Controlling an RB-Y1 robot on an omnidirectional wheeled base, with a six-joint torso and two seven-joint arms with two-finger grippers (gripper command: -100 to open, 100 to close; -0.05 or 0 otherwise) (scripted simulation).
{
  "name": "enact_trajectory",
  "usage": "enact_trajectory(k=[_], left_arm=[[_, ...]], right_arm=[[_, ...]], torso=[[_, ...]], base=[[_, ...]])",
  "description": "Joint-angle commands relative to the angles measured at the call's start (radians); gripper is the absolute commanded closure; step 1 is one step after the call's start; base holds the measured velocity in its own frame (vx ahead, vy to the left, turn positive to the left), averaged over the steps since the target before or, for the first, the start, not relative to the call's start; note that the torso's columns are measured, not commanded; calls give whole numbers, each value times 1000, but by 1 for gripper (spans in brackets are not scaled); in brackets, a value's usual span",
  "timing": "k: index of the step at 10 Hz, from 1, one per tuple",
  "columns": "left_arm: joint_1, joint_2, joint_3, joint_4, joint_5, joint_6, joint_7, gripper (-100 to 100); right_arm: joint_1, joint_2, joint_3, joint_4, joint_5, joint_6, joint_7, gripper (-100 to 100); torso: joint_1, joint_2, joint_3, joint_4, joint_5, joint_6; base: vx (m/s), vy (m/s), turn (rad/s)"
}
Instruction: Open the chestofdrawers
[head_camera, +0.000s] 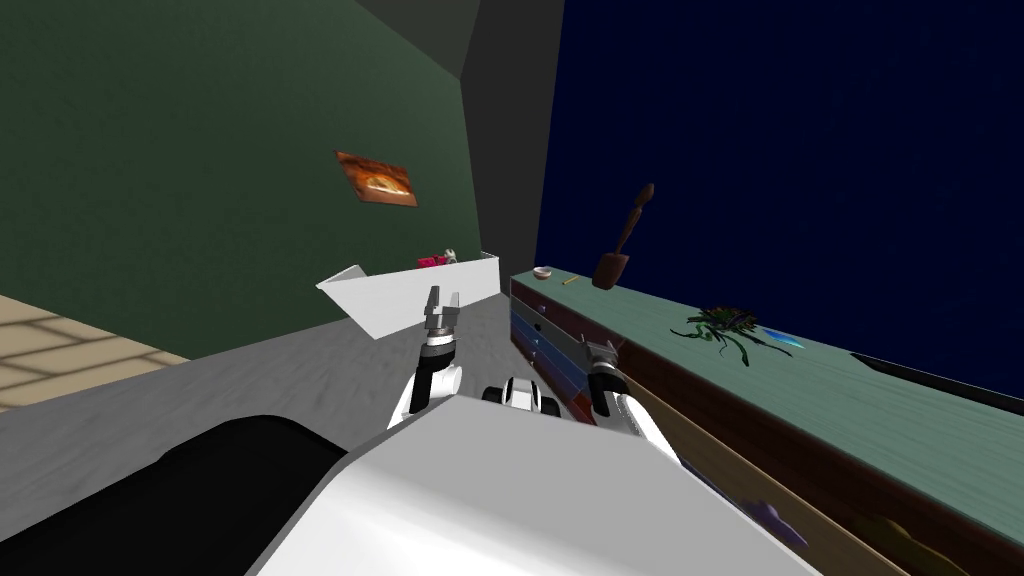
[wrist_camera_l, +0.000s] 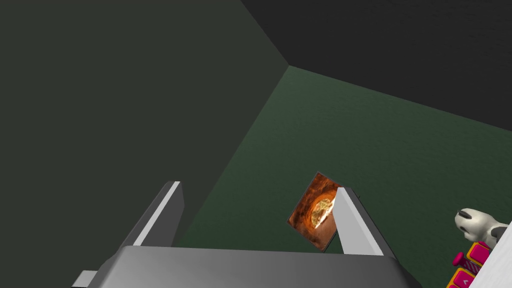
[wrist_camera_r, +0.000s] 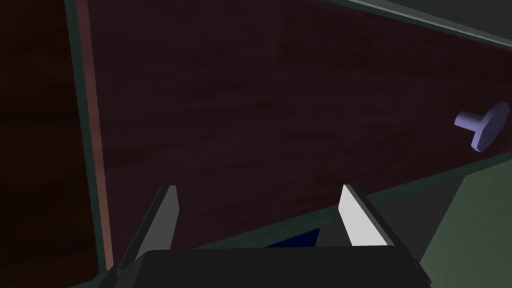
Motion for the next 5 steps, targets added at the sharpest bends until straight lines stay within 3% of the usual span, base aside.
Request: enact_trajectory(k=[1, 2, 3, 4, 5], left_arm=[[0, 0, 0, 0, 0, 0, 0, 0], [0, 0, 0, 0, 0, 0, 0, 0], [0, 0, 0, 0, 0, 0, 0, 0], [0, 0, 0, 0, 0, 0, 0, 0], [0, 0, 0, 0, 0, 0, 0, 0]], right_arm=[[-15, 6, 22, 47, 71, 54, 32, -100], [-15, 6, 22, 47, 97, 54, 32, -100], [-22, 4, 38, 77, 133, 102, 64, -100], [-22, 4, 38, 77, 157, 102, 64, -100], [-30, 2, 54, 106, 192, 150, 95, -100]], torso=[[-3, 1, 1, 1, -1, -1], [-2, -3, -1, -2, -3, -2], [-3, -5, -2, -2, -2, -2], [-5, -9, -3, -2, -3, -4], [-6, -11, -5, -2, -4, -6]], base=[[44, 38, 5], [58, 35, -1], [75, 36, -5], [60, 41, 27], [86, 30, 6]])
